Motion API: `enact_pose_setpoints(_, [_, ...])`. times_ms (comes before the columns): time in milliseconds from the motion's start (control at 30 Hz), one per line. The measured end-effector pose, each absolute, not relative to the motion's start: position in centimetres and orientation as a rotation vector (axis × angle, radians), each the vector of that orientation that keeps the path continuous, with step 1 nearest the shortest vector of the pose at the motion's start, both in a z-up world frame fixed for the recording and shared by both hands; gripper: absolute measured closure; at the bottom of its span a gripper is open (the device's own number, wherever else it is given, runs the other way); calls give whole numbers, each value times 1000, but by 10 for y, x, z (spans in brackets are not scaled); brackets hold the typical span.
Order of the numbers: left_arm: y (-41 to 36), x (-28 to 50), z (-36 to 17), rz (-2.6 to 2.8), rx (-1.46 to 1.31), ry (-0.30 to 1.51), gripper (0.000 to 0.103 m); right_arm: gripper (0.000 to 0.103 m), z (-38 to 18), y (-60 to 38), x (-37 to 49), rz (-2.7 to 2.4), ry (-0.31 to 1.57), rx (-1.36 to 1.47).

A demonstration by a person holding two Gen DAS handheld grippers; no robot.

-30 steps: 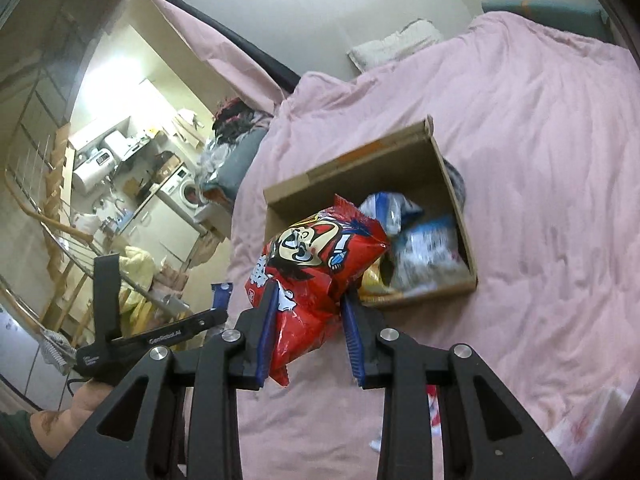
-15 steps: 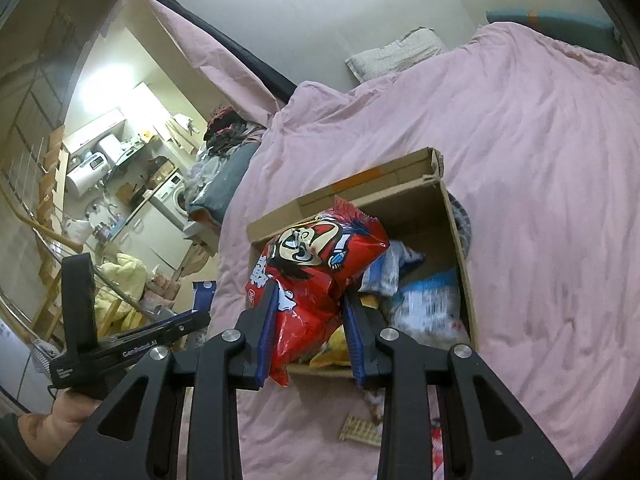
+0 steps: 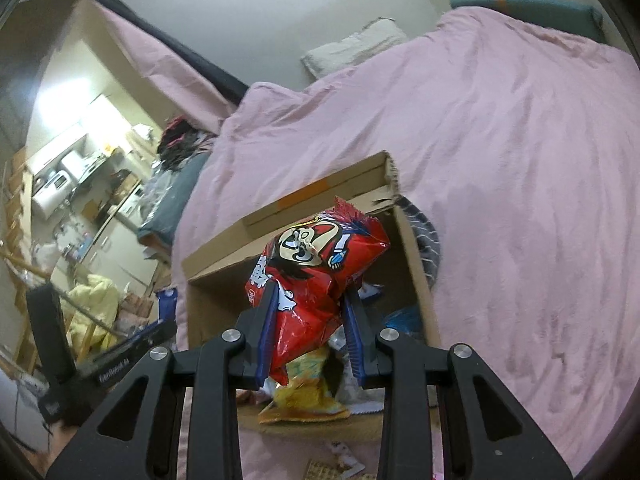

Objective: Organize snacks
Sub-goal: 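Carry both snacks over the box and open both tools inside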

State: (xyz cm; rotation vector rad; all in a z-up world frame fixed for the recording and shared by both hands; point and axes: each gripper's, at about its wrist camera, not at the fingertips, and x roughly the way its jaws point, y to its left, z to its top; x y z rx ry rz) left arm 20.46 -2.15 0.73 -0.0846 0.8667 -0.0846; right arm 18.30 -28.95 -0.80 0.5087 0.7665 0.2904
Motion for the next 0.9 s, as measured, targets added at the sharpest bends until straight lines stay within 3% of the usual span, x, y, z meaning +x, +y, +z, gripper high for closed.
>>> enact_pose_setpoints(533, [-38, 224, -23, -148, -57, 931, 90, 70, -66, -269, 215, 258, 1034, 532])
enact_pose_setpoints(900, [-40, 224, -24, -139, -61, 931, 90, 60, -79, -274, 203, 289, 1129, 658])
